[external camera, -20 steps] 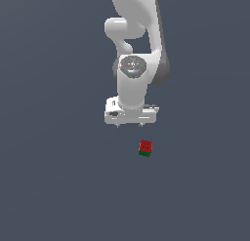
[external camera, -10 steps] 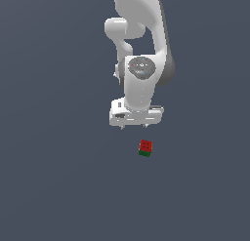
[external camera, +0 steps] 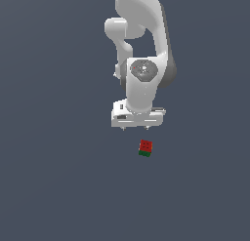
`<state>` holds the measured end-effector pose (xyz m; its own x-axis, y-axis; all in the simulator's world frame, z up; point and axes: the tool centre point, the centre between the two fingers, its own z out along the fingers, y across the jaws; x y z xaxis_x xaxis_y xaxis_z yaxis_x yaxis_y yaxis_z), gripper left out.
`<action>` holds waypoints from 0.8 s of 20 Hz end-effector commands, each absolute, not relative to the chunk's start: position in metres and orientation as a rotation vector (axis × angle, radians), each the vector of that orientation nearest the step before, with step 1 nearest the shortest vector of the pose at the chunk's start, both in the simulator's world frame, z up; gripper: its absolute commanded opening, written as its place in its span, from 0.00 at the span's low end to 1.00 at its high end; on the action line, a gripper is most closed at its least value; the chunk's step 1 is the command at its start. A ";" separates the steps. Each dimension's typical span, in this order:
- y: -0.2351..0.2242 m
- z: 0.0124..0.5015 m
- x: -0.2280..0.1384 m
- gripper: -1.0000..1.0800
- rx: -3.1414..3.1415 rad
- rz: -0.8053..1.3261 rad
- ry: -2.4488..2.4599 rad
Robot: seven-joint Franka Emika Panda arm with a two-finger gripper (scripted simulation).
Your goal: Pick up the object and move it to a goal position.
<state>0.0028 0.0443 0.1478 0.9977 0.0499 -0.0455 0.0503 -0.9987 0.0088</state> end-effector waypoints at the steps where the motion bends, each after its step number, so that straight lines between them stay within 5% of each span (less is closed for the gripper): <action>1: 0.048 0.144 0.006 0.96 3.131 -0.067 0.047; 16: 0.087 0.096 0.037 0.96 3.124 -0.014 -0.309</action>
<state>0.0339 0.0838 0.1008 0.9847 -0.1739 -0.0125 -0.1739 -0.9848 0.0037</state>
